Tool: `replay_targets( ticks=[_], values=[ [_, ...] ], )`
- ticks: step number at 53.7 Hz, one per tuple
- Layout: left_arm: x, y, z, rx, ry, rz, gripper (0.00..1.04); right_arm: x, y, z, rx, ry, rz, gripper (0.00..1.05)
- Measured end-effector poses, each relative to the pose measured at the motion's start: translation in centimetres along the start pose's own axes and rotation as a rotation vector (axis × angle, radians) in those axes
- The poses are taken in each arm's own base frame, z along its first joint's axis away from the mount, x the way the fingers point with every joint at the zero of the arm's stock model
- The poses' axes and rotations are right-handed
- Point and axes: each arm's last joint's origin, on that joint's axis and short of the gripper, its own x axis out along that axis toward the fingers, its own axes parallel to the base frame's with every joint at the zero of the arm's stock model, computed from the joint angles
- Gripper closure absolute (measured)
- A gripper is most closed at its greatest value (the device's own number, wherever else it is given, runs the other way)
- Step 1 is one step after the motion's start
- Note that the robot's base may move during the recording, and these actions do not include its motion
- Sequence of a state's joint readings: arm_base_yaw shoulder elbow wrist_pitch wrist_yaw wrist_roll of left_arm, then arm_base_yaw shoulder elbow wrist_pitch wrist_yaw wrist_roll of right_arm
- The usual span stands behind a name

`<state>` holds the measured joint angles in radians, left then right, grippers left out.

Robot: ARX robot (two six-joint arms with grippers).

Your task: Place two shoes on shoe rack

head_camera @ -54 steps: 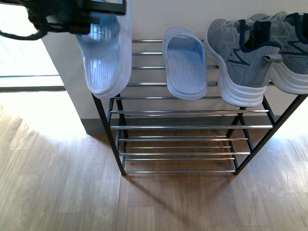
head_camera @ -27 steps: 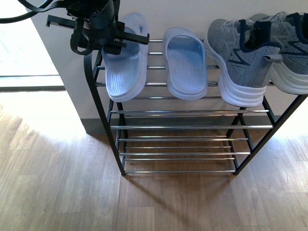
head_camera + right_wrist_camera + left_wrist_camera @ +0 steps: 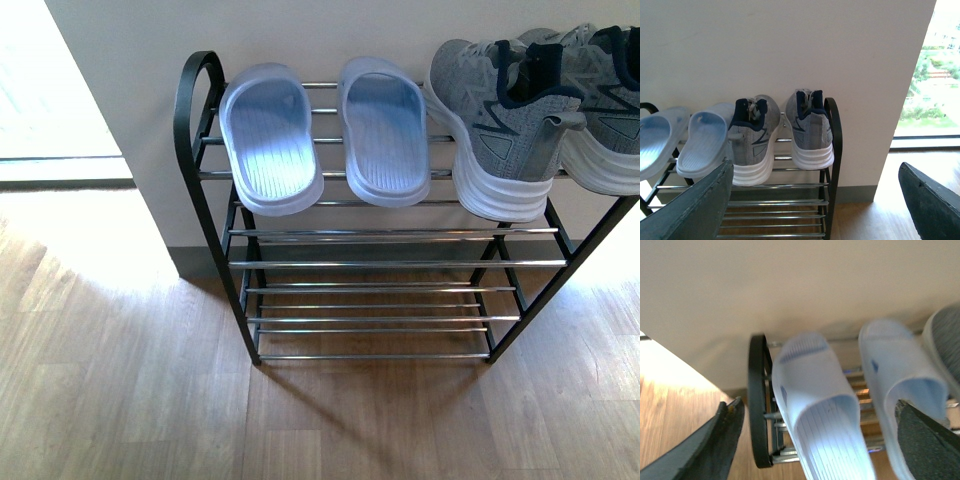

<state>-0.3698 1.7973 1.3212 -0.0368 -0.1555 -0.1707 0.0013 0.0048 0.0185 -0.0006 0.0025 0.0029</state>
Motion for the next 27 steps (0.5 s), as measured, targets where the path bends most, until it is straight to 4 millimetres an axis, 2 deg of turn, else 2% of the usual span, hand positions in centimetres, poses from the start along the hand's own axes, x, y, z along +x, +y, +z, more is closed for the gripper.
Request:
replay_targets(
  ticks=[2,5,7,11,18,21,27],
  values=[
    [-1.6,0.5,0.8,0.002,-0.044,0.01,0.08,0.0,0.0,0.0,0.0,0.0,0.0,0.09],
    [-3.9,1.8,1.6,0.003,-0.274,0.109,0.18,0.0,0.0,0.0,0.0,0.0,0.0,0.09],
    [-5.2,2.6,1.4,-0.009,-0.404,0.135,0.25,0.0,0.0,0.0,0.0,0.0,0.0,0.09],
    [-6.8,4.7,-1.3,-0.008,-0.535,0.156,0.41,0.0,0.0,0.0,0.0,0.0,0.0,0.09],
    [-8.3,6.7,-6.7,0.018,-0.504,0.154,0.66,0.0,0.0,0.0,0.0,0.0,0.0,0.09],
    [-9.4,7.4,-8.2,0.022,-0.501,0.154,0.79,0.0,0.0,0.0,0.0,0.0,0.0,0.09],
    [-10.8,8.3,-9.6,0.022,-0.513,0.157,0.95,0.0,0.0,0.0,0.0,0.0,0.0,0.09]
  ],
)
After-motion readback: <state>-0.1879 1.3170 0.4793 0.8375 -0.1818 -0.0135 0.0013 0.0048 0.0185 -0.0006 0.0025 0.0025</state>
